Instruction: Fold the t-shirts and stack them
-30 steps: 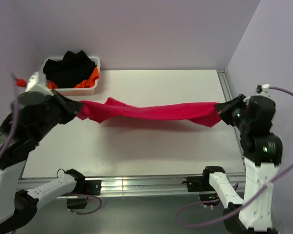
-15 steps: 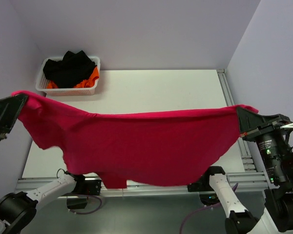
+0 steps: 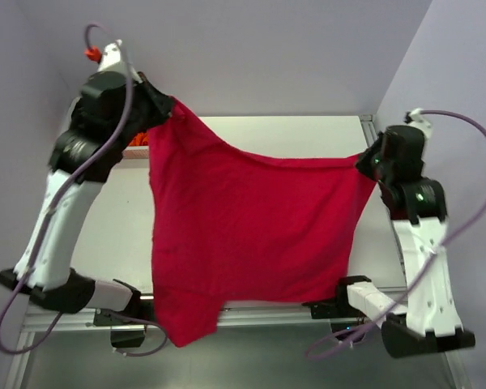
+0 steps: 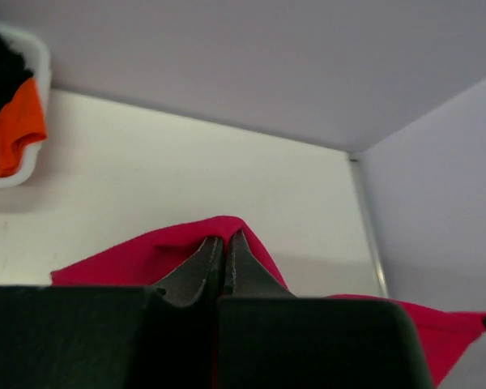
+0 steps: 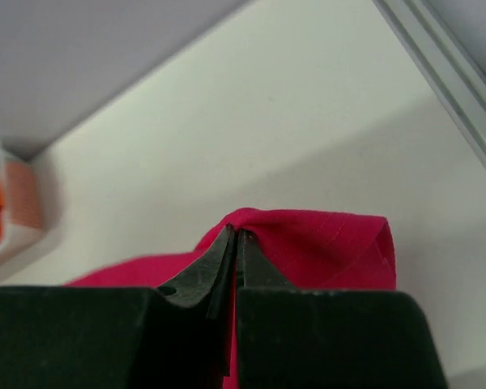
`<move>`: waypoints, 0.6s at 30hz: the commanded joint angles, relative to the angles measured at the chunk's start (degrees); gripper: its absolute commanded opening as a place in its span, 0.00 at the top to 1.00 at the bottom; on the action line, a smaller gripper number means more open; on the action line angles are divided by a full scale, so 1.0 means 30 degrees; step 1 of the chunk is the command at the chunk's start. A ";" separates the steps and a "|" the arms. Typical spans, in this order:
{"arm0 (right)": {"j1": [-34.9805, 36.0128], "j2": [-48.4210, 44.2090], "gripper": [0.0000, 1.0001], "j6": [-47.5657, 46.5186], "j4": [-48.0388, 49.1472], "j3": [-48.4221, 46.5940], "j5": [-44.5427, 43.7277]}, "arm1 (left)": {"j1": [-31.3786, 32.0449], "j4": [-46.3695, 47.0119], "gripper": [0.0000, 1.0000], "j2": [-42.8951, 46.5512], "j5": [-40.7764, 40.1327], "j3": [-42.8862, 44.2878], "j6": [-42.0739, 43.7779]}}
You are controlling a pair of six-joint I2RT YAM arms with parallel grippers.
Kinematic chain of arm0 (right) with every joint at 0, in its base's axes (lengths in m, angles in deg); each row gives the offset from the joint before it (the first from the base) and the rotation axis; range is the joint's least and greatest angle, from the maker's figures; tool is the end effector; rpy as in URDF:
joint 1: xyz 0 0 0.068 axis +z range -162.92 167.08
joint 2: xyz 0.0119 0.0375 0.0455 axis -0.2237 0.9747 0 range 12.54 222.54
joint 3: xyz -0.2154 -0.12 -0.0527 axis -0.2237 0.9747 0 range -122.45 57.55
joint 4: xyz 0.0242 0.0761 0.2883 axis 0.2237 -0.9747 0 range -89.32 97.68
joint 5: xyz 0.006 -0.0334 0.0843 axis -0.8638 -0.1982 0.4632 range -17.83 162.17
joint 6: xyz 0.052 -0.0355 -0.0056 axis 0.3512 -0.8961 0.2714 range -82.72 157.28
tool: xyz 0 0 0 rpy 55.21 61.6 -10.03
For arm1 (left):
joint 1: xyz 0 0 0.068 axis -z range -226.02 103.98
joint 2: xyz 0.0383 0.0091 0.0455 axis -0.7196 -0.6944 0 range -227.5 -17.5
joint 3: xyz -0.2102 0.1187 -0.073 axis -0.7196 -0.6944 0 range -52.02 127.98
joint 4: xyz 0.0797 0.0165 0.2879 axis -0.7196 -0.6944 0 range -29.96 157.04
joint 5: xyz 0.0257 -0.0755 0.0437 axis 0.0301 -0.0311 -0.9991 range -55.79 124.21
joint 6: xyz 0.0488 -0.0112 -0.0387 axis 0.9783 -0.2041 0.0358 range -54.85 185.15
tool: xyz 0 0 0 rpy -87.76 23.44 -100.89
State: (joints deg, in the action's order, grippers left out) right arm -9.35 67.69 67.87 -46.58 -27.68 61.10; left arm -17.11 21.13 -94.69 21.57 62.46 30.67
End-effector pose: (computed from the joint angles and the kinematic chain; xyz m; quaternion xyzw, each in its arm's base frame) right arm 0.2089 0.0037 0.4575 0.2461 0.8003 0.0814 0.5407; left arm 0.2473 -0.1245 0.5523 -0.1083 0.7492 -0.2694 0.5952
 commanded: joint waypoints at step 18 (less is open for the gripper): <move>-0.0898 2.4242 0.00 0.0764 -0.0870 -1.4039 -0.4251 | -0.6383 0.4036 0.01 -1.9754 0.5415 0.6337 -0.4355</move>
State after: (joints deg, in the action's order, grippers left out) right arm -11.12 140.96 70.60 -42.56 -60.34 50.35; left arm -36.22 28.04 -165.38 34.59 92.66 21.49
